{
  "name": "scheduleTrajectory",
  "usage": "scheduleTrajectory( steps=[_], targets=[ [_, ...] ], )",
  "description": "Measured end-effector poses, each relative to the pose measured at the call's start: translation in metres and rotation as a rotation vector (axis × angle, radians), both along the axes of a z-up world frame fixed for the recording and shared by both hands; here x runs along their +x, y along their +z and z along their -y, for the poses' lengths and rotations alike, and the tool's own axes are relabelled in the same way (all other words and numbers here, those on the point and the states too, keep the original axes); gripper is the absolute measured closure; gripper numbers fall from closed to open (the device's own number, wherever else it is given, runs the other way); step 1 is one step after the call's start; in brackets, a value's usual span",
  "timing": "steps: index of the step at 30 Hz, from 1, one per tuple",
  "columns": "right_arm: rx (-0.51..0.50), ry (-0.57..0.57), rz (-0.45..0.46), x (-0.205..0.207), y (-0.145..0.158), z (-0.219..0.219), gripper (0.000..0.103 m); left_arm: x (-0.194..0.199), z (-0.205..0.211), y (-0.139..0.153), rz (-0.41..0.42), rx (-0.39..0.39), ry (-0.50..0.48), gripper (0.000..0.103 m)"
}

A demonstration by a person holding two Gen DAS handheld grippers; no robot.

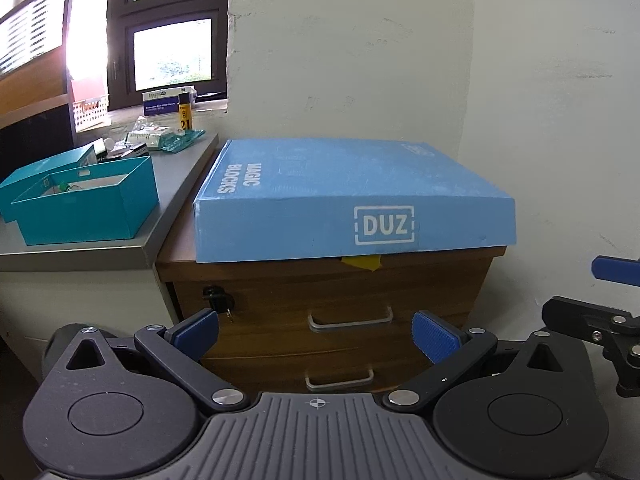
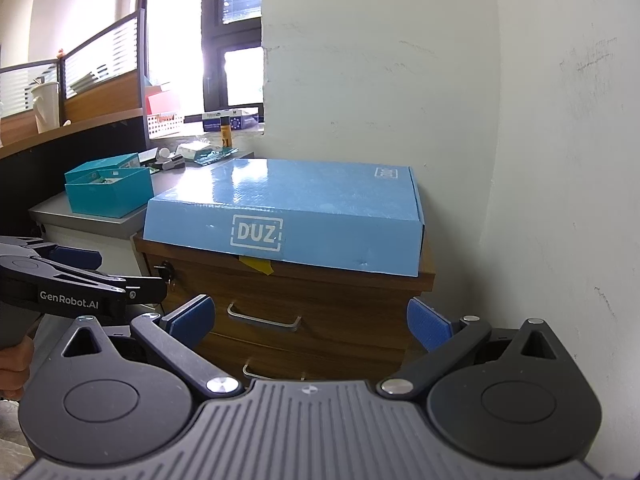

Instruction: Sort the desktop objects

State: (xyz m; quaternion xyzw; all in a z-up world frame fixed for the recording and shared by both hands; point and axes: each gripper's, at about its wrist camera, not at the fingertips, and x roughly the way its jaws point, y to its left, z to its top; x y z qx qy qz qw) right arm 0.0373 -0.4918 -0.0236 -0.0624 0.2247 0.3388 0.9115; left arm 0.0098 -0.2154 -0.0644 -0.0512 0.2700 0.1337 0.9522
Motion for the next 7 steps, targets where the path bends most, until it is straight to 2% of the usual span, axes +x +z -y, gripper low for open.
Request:
scheduleTrajectory(
  steps=[7],
  targets=[
    [0.002,0.0,0.001,-0.0007,0.0,-0.0013,0.0,-0.0002,0.0027,-0.0001,0.0,0.016,-0.009,0.0]
  ],
)
